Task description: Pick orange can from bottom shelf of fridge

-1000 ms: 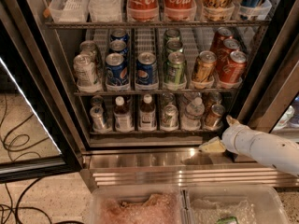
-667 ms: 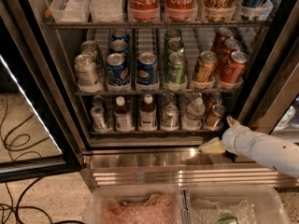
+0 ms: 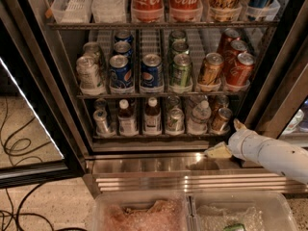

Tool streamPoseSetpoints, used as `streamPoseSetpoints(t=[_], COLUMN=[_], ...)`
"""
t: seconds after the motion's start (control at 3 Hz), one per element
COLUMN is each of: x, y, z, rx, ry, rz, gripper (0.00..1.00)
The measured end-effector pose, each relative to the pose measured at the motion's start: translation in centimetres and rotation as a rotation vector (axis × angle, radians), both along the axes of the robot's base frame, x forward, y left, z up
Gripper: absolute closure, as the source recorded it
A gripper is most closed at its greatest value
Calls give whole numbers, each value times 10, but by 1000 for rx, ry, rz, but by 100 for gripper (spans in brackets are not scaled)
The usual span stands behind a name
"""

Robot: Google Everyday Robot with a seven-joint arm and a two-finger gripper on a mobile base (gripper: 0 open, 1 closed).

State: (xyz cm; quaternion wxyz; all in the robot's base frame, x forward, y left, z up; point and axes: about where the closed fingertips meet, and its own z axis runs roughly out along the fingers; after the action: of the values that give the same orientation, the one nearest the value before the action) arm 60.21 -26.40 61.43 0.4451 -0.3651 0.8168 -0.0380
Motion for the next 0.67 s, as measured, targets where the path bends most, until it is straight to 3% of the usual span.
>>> streamPoseSetpoints(t=[0.67], x=[-2], y=[1], z=[-3], rx=[-1], ry=[2], rz=[18], gripper=[0])
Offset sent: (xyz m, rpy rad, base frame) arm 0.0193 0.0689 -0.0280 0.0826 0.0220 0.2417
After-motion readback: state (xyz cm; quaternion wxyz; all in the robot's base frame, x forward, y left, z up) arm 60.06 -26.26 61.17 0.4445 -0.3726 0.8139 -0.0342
